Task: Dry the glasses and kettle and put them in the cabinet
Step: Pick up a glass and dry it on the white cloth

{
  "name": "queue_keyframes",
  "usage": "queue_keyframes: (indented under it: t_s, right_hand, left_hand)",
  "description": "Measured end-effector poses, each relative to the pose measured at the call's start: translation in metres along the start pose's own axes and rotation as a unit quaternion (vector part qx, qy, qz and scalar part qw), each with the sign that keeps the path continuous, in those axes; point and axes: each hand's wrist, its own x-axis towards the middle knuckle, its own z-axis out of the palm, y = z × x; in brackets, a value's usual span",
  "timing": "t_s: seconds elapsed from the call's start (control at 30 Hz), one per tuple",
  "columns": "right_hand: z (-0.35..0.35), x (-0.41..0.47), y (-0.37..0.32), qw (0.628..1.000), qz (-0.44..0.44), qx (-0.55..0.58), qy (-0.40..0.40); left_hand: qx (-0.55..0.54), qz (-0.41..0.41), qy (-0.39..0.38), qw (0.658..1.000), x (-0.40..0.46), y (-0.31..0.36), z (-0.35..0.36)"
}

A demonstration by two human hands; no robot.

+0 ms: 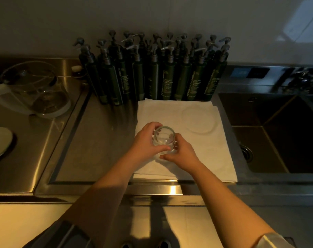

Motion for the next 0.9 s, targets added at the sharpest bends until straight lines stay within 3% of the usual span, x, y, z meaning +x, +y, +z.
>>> queue_keyframes:
  t_s: [0.37, 0.73, 0.9]
  right_hand:
    - [0.009, 0.001, 0.006, 1.000, 0.009, 0.007, -0.018]
    - [-0.007, 0.003, -0.004, 0.999, -0.049, 0.011, -0.002]
    - [-0.002, -0.001, -0.007, 0.999, -0.054, 0.003, 0.003]
  left_hand:
    - [-0.032, -0.034, -0.008, 0.999, -0.008, -0.012, 0.006]
    - [-0.087, -0.083, -0.027, 0.992, -0.010, -0.013, 0.007]
    - [-0.059, -0.084, -0.045, 0.994, -0.011, -0.010, -0.001]
